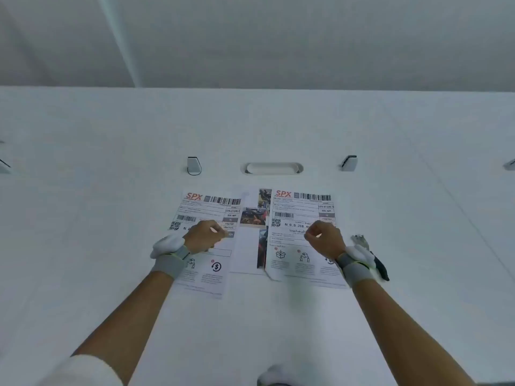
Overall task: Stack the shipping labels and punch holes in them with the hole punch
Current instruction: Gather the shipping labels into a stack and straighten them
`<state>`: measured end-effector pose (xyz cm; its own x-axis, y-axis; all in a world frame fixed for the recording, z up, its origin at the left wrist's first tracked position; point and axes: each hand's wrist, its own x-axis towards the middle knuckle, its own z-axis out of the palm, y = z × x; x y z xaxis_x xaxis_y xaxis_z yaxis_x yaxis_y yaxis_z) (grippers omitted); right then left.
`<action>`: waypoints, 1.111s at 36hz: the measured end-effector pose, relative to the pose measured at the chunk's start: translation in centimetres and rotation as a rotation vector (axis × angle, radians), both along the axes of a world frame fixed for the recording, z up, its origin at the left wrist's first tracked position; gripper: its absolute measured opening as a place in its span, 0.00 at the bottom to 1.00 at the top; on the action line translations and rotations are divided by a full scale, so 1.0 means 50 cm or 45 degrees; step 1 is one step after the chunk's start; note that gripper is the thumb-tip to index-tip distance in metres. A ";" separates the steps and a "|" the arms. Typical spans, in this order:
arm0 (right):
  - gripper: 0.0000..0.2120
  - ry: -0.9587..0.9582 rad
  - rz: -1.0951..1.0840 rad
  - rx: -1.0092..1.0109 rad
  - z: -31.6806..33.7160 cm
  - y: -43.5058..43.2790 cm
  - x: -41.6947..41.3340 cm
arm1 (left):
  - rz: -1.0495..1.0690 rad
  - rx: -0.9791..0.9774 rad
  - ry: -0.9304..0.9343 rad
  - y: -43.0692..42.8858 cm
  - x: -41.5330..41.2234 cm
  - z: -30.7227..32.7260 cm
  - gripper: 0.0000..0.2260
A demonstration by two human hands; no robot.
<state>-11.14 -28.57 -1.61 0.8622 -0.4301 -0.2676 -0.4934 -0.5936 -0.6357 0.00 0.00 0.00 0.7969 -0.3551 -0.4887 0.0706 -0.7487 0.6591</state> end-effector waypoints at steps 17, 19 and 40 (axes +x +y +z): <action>0.32 0.405 -0.110 -0.274 -0.088 -0.002 -0.016 | -0.076 0.628 -0.239 0.018 -0.023 -0.146 0.39; 0.34 0.433 -0.127 -0.282 -0.099 0.000 -0.014 | -0.022 0.623 -0.205 0.016 -0.025 -0.163 0.40; 0.31 0.387 -0.402 -0.241 -0.107 0.023 0.021 | 0.457 0.597 -0.185 -0.007 0.021 -0.154 0.30</action>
<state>-10.06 -27.42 -6.98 0.5762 -0.7240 -0.3791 -0.8152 -0.4761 -0.3299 1.03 -0.36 -7.70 0.8974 0.1747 -0.4052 0.3062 -0.9078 0.2866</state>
